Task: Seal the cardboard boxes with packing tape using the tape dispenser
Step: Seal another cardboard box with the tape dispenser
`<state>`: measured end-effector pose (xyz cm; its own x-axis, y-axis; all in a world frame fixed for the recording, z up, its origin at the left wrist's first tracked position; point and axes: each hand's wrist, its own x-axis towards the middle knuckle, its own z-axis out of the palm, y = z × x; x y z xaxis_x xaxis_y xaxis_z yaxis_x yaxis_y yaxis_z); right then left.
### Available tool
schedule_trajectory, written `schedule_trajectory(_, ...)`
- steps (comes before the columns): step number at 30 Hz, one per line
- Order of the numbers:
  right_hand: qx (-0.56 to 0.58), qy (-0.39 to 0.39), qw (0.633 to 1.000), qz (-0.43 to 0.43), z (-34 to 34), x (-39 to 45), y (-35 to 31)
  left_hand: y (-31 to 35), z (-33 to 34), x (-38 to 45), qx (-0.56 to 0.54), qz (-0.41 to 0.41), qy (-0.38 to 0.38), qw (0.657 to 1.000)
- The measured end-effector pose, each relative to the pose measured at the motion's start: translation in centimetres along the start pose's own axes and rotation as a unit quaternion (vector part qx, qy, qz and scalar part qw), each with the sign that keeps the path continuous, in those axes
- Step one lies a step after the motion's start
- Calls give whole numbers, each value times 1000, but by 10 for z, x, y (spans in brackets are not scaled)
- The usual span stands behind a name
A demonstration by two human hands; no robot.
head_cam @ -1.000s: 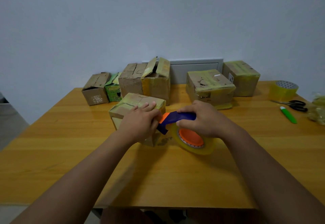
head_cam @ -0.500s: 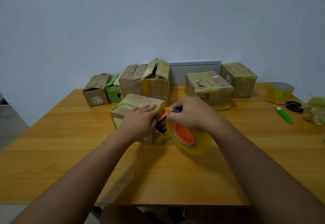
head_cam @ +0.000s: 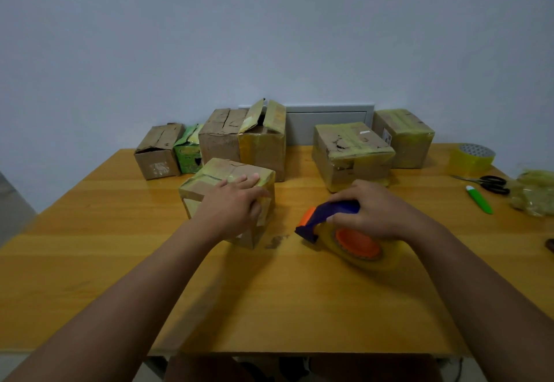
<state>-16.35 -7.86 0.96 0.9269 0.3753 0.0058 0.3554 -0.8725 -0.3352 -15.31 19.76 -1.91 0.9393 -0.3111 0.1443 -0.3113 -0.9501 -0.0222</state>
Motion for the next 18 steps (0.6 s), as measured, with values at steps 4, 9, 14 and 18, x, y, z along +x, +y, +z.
schedule_trajectory(4,132,88,987,-15,7,0,4,3,0,-2,-12,-24,13,1000)
schedule_trajectory(9,238,158,958,3,26,14,-7,-3,-11,-12,-73,-51,4,996)
schedule_trajectory(14,267,197,943,22,42,22,-14,-12,-5,-19,-64,-56,13,996)
schedule_trajectory(18,272,190,943,30,47,19,-11,-11,3,-16,-26,-80,61,995)
